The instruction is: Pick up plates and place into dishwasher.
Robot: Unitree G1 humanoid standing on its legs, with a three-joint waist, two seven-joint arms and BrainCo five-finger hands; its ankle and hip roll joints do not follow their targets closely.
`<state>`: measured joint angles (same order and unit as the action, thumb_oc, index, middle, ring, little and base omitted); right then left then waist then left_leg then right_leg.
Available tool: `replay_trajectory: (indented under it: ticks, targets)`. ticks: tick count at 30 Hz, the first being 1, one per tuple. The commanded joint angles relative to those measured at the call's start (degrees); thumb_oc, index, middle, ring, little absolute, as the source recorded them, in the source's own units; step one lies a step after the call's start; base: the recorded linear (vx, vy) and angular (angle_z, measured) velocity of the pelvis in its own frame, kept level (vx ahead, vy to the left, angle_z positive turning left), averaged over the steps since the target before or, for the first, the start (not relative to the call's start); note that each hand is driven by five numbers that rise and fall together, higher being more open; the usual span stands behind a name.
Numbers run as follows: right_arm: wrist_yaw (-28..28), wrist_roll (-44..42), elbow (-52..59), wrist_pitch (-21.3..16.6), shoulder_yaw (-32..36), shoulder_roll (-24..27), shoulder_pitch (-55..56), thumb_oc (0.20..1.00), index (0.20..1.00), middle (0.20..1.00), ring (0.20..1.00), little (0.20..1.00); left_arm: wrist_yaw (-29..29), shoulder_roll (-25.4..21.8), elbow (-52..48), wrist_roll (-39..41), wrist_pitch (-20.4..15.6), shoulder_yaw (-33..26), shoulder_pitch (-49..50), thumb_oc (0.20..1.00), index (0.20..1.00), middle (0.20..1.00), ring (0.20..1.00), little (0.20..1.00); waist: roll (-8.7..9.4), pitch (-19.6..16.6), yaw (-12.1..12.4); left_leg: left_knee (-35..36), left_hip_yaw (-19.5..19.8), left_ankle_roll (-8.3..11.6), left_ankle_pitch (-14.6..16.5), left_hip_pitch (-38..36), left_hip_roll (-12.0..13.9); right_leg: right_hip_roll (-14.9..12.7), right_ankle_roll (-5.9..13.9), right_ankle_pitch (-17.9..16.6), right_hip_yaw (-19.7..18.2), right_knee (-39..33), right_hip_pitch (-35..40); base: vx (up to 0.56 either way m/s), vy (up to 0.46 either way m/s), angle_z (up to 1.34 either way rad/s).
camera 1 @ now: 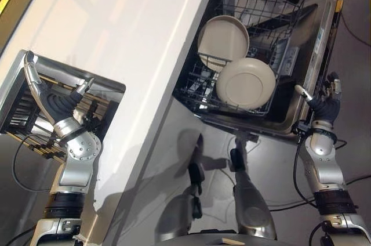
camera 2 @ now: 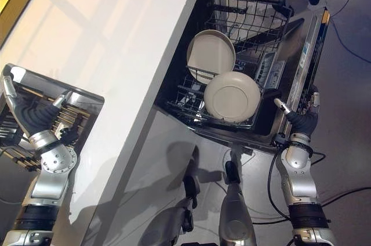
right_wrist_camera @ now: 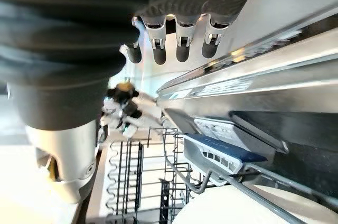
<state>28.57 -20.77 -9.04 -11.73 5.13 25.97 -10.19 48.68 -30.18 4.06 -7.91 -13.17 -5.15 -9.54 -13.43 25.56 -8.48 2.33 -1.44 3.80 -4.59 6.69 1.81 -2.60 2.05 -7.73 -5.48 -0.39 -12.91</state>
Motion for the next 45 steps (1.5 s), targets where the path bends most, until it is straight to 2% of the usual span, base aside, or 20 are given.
replay_trajectory:
  ticks: [1,10,13,17,19,21,29,33,36,41,45]
  targets:
    - [1.2,-2.22,1.1,-4.9,0.42,-0.59,-1.32,1.0,1.0,1.0,1.0,1.0,2.99,0.99,0.14,0.24,-1.43,3.1,0.03,1.0,1.0,1.0,1.0,1.0,3.18,-1.16,-0.27,-10.61,2.14,0.38,3.86,5.31,1.31,-8.09,3.22,3.65,-2.43,6.75,-3.02,-0.06,0.051,0.01]
    - [2.72,0.22,-2.5,-5.79,-1.87,0.2,-5.62,1.0,1.0,1.0,1.0,1.0,3.75,0.48,0.33,1.38,-0.81,4.3,-2.07,1.0,1.0,1.0,1.0,1.0,3.38,1.02,1.17,-10.88,2.89,0.22,3.52,7.06,0.42,-9.19,3.71,2.32,-2.2,6.24,-4.07,-0.05,0.06,0.01]
    - [7.24,6.05,-1.59,-5.52,-1.76,1.35,-6.69,1.0,1.0,1.0,1.0,1.0,3.44,0.19,-0.11,1.69,-0.33,4.02,-2.22,1.0,1.0,1.0,1.0,1.0,3.94,1.12,1.55,-10.87,2.92,0.2,3.52,7.33,0.37,-9.42,3.93,1.95,-1.95,5.93,-4.07,-0.02,0.035,0.01]
    - [15.05,16.46,1.93,-2.96,-1.34,2.84,-6.94,1.0,1.0,1.0,1.0,1.0,3.77,-0.01,-0.3,1.65,-0.49,3.56,-1.65,1.0,1.0,1.0,1.0,1.0,4.82,1.1,1.82,-11.03,3.0,-0.04,3.63,7.77,0.3,-9.4,4.2,1.66,-1.93,5.92,-4.33,-0.02,0.025,0.05]
    - [16.92,20.71,3.97,-1.27,-1.61,3.41,-7.1,1.0,1.0,1.0,1.0,1.0,3.89,0.0,-0.4,1.53,-0.74,3.36,-1.32,1.0,1.0,1.0,1.0,1.0,5.2,1.11,1.96,-11.34,3.12,-0.19,3.78,8.12,0.17,-9.37,4.27,1.58,-2.0,6.02,-4.59,-0.02,0.019,0.09]
    - [16.48,22.33,5.17,-0.32,-2.01,3.77,-7.61,1.0,1.0,1.0,1.0,1.0,3.71,0.03,-0.5,1.51,-0.91,3.06,-1.12,1.0,1.0,1.0,1.0,1.0,5.58,1.13,2.18,-11.77,3.28,-0.3,3.86,8.58,0.05,-9.4,4.34,1.46,-2.1,6.19,-4.87,-0.02,0.011,0.05]
    - [8.94,13.67,3.36,0.94,-6.46,1.66,-11.88,1.0,1.0,1.0,1.0,1.0,3.37,0.21,0.23,0.32,-0.48,3.75,-3.24,1.0,1.0,1.0,1.0,1.0,6.51,1.75,3.55,-12.24,3.64,-0.42,3.68,10.09,-0.07,-9.5,4.44,1.25,-1.98,6.27,-5.67,-0.03,0.0,0.04]
    - [6.85,6.5,-0.42,-0.47,-7.9,-0.02,-12.78,1.0,1.0,1.0,1.0,1.0,3.93,0.27,1.08,-0.01,-0.61,4.34,-4.23,1.0,1.0,1.0,1.0,1.0,6.28,2.45,3.98,-12.12,3.83,-0.45,3.33,10.66,-0.12,-9.74,4.43,1.13,-1.74,6.48,-6.17,-0.03,0.025,0.05]
    - [8.08,2.93,-5.17,-1.94,-8.28,-1.44,-13.07,1.0,1.0,1.0,1.0,1.0,4.24,0.15,1.18,0.18,-0.05,4.87,-5.15,1.0,1.0,1.0,1.0,1.0,5.64,3.18,4.27,-11.81,3.86,-0.45,2.99,11.01,-0.21,-10.1,4.51,0.99,-1.47,6.51,-6.54,-0.04,0.05,0.09]
    - [15.3,1.48,-8.58,-3.49,-7.42,-2.21,-13.71,1.0,1.0,1.0,1.0,1.0,5.0,-0.12,0.53,0.95,0.76,6.06,-5.61,1.0,1.0,1.0,1.0,1.0,4.62,3.97,4.46,-11.57,4.14,-0.63,2.58,11.93,-0.62,-10.64,4.62,0.63,-1.29,6.5,-7.46,-0.03,0.043,0.11]
    - [13.01,1.18,-8.56,-3.62,-8.17,-2.99,-13.73,1.0,1.0,1.0,1.0,1.0,5.64,0.13,-0.53,1.4,1.29,7.02,-5.55,1.0,1.0,1.0,1.0,1.0,3.94,4.22,4.59,-11.41,4.53,-0.77,2.42,12.18,-1.0,-10.99,4.61,0.49,-1.22,6.49,-7.81,0.0,0.054,0.04]
